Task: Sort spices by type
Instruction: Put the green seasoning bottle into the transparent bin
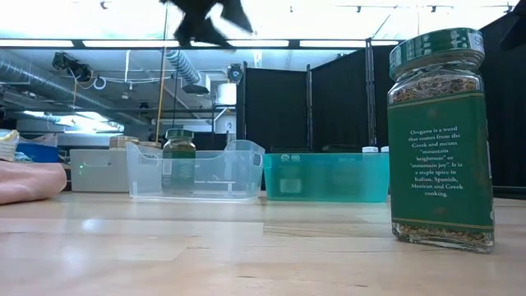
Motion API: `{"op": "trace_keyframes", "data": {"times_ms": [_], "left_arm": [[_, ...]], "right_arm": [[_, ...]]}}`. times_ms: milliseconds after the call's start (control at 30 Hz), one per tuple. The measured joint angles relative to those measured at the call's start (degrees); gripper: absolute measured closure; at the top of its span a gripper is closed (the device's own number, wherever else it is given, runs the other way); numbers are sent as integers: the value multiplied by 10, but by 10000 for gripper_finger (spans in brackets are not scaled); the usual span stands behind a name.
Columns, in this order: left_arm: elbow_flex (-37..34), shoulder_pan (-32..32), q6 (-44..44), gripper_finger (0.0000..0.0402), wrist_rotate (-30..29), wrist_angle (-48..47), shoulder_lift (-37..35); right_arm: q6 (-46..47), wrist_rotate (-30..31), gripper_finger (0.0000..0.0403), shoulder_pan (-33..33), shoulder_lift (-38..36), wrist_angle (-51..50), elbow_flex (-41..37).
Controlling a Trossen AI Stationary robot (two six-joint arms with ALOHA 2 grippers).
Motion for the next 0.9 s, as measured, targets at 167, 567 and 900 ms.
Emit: {"op": "trace_keyframes", "data": {"times_ms": [167, 567, 900], "left_arm": [[7, -17, 63, 80, 135, 104, 9], [19, -70, 48, 80, 273, 213, 121], [143, -117, 94, 76, 310, 159, 251]], "right_arm": [[-10, 2, 118, 0, 0, 0, 0], [-22, 4, 118, 0, 0, -1, 0], [-40, 20, 112, 0, 0, -3, 0]]}}
